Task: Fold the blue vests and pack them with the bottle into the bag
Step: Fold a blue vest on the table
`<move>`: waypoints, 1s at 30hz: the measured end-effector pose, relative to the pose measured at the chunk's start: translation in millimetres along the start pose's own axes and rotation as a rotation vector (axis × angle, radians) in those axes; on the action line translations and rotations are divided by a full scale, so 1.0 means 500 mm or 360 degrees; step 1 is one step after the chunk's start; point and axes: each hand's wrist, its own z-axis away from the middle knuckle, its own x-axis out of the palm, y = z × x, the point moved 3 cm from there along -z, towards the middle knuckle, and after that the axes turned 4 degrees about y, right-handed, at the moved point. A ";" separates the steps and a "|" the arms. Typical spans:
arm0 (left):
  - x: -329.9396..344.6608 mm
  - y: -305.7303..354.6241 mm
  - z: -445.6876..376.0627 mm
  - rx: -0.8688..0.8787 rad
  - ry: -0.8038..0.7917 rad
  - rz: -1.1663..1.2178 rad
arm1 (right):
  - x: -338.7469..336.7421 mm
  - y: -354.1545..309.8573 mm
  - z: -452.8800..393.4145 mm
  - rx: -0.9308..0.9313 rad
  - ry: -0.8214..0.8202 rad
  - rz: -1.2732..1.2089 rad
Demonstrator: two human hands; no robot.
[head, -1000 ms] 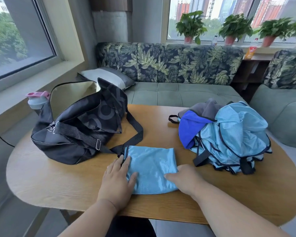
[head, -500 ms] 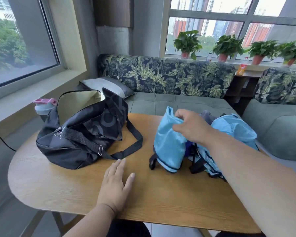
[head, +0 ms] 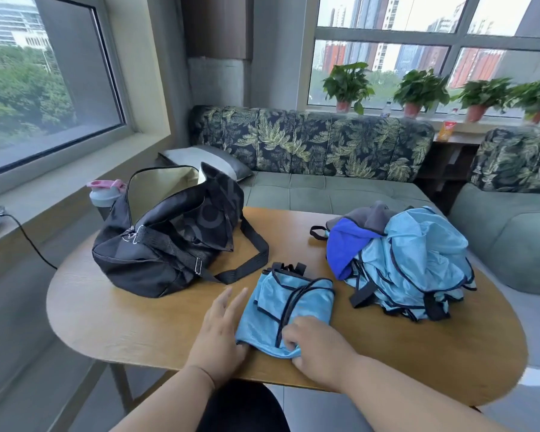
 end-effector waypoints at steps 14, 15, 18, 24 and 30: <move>-0.028 -0.001 0.063 0.0094 0.0039 0.0053 | 0.023 0.019 0.090 0.0149 0.0197 -0.0322; -0.036 0.002 0.064 0.0066 0.0036 0.0077 | 0.022 0.021 0.093 0.0164 0.0207 -0.0403; -0.064 0.018 0.074 -0.0062 0.0029 0.0249 | 0.005 0.016 0.105 0.0316 0.0179 -0.0753; -0.079 0.042 0.038 -0.0320 0.0023 0.0614 | -0.022 0.032 0.084 0.0633 0.0199 -0.1361; -0.028 0.035 -0.038 -0.0557 -0.0009 0.0468 | -0.015 0.078 0.031 0.0852 0.0393 -0.1408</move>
